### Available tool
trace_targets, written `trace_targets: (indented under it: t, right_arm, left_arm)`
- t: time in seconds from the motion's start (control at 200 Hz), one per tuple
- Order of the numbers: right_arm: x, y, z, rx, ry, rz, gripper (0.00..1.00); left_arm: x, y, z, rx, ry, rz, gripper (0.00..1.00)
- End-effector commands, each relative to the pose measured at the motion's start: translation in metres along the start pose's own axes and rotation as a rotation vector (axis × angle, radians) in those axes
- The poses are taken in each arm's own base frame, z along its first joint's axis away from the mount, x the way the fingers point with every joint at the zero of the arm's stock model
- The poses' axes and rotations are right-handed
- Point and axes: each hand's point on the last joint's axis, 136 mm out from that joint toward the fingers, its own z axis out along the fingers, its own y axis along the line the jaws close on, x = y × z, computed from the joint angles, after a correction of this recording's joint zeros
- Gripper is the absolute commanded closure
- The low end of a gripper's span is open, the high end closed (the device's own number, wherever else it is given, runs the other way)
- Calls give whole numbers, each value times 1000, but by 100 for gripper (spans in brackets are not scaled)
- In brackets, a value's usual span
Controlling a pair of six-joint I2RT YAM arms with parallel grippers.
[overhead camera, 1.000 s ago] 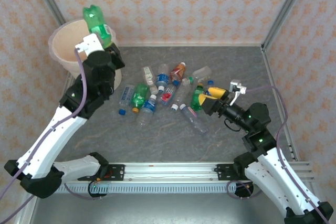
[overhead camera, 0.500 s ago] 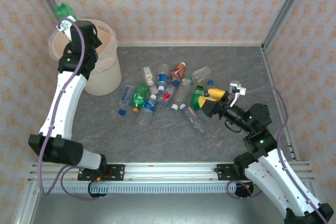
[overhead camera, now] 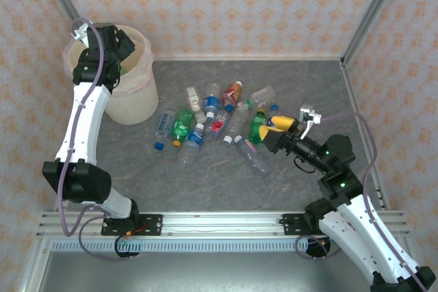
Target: Put the plastic bottles in the bin
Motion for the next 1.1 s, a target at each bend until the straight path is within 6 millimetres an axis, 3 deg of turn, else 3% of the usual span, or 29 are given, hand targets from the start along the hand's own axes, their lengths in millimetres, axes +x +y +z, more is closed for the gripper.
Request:
trace_targets:
  t: [0.0,0.255,0.41,0.716,0.946,1.096]
  right_arm:
    - [-14,15,0,-45,-30,-11,0]
    - [-10,10,2,-32,-27,9,0]
    - [1,-7,7,11,-12,30,0]
    - [9,-20,10,51,1,69,0]
    - [15,-31,17,78,28,105,0]
    - [18,-38,21,103,33,119,0]
  left_arm:
    - [-20,-7,-31,78,-40,-27,1]
    - [-14,-23,-60,202,-44,-55,1]
    - [14,-48,-83,261,-26,11,1]
    - [115,-64,-103,362,115,106,4]
    - [205,-53,-112,358,229,290,1]
    - [243,-31,-107,323,279,332,1]
